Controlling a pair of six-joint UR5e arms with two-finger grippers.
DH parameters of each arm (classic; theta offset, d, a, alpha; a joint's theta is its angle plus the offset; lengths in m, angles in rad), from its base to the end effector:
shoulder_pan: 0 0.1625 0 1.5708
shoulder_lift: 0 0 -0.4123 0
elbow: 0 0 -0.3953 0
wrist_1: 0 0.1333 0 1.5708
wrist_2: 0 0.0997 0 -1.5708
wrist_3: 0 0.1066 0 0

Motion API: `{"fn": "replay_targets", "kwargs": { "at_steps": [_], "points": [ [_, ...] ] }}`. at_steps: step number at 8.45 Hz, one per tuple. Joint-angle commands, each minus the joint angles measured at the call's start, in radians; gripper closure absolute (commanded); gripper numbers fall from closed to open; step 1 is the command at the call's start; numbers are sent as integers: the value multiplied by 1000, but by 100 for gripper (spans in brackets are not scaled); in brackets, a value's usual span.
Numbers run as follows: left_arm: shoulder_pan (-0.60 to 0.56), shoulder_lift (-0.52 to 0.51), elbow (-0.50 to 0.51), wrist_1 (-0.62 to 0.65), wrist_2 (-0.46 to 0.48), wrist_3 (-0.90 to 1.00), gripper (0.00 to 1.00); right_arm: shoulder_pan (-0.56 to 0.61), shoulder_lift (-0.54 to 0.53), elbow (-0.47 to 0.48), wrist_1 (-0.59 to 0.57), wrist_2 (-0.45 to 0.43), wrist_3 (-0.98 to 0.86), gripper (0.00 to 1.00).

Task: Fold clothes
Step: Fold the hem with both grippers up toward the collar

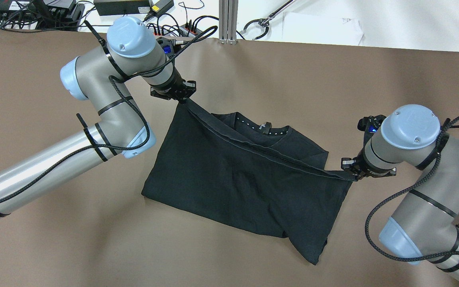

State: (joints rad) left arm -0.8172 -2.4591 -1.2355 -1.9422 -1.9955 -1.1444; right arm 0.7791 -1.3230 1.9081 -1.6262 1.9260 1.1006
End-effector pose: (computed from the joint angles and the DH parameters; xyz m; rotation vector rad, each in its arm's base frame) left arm 0.4781 -0.6401 0.1938 0.2099 0.9686 -0.1621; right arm -0.3360 -0.4670 0.3798 0.0252 -0.6288 0.2046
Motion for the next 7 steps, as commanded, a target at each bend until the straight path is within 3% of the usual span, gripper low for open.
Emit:
{"fn": "replay_targets", "kwargs": {
  "at_steps": [1, 2, 3, 4, 5, 7],
  "points": [
    [24, -17, 66, -53, 35, -1, 100, -6, -4, -80, 88, -2, -1, 100],
    [23, -15, 73, -57, 35, 0, 100, -7, -5, -78, 91, -2, -1, 100],
    [18, -14, 73, -61, 34, 5, 100, -7, -4, -78, 92, -2, -2, 51],
    [21, 0, 73, -92, 38, 58, 1, -7, -2, -72, 94, -1, -2, 6],
    [15, 8, 62, -140, 59, 71, 0, -6, 1, -66, 94, -1, -2, 6],
    [-10, 32, 59, -198, 14, 75, 0, -6, -2, -8, 92, 1, -2, 6]
  ]
}}
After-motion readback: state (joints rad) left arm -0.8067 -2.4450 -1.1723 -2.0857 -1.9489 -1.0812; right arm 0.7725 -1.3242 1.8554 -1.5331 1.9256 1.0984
